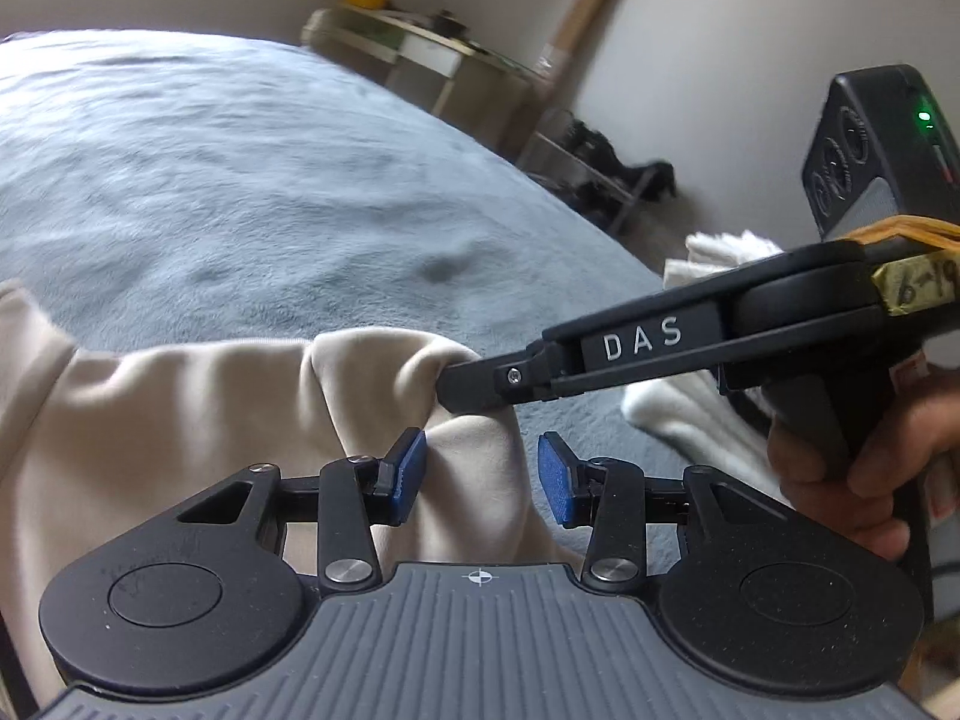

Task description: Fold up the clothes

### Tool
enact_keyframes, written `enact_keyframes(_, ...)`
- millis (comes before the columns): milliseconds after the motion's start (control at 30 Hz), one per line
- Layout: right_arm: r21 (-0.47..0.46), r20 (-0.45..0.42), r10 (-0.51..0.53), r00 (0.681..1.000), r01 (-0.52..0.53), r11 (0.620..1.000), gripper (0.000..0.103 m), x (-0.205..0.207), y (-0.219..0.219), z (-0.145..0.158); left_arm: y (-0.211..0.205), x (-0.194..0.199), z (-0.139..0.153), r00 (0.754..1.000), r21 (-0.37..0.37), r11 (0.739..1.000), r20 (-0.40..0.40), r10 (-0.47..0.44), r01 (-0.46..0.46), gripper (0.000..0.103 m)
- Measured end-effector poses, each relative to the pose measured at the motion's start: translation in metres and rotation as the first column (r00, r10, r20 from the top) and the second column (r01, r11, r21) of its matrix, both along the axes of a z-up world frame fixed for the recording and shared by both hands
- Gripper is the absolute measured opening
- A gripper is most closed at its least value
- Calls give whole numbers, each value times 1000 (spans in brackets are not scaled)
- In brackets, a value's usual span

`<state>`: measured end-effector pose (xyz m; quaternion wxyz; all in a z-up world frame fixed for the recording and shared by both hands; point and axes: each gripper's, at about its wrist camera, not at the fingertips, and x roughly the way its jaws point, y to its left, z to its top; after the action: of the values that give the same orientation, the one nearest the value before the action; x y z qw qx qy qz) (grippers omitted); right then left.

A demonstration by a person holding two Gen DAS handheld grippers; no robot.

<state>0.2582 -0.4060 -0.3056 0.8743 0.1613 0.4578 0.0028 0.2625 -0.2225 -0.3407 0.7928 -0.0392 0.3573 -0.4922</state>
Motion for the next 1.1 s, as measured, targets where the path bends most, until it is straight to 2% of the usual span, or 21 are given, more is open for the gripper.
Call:
enact_keyframes(133,41,11,1,1000,-1,999,4,-1,-9,-1,7,5,6,999,24,999,50,-22,21,46)
enact_keyframes(333,49,22,28,999,-29,998,4,-3,-10,-2,-22,27,-24,993,74,991,46,-113,110,47)
enact_keyframes(433,84,28,18,999,-21,996,4,1,-17,-6,-25,42,-31,993,32,992,-27,-119,120,47)
enact_keyframes(533,154,19,6,1000,-8,988,5,8,-22,-12,-16,47,-34,992,-3,996,-89,-89,89,47)
enact_keyframes(667,253,-4,-39,999,39,967,6,23,-31,-27,-2,54,-38,971,-83,996,-231,-53,35,47)
enact_keyframes(733,305,-23,-58,998,62,950,9,29,-36,-38,-1,56,-42,965,-86,996,-262,-30,7,47)
enact_keyframes(800,364,-34,-93,995,98,926,13,30,-43,-44,-1,59,-47,960,-89,996,-281,-10,-16,42)
enact_keyframes(867,427,6,-141,990,125,896,26,23,-54,-39,-1,60,-52,953,-101,994,-304,8,-40,40)
enact_keyframes(900,443,24,-164,986,137,886,27,18,-59,-36,1,61,-54,947,-117,992,-321,12,-52,36)
enact_keyframes(1000,486,69,-230,971,169,858,28,6,-76,-29,3,63,-55,932,-151,986,-361,8,-67,36)
enact_keyframes(1100,499,38,-227,973,178,848,20,8,-80,-37,-1,68,-59,918,-167,983,-398,5,-78,36)
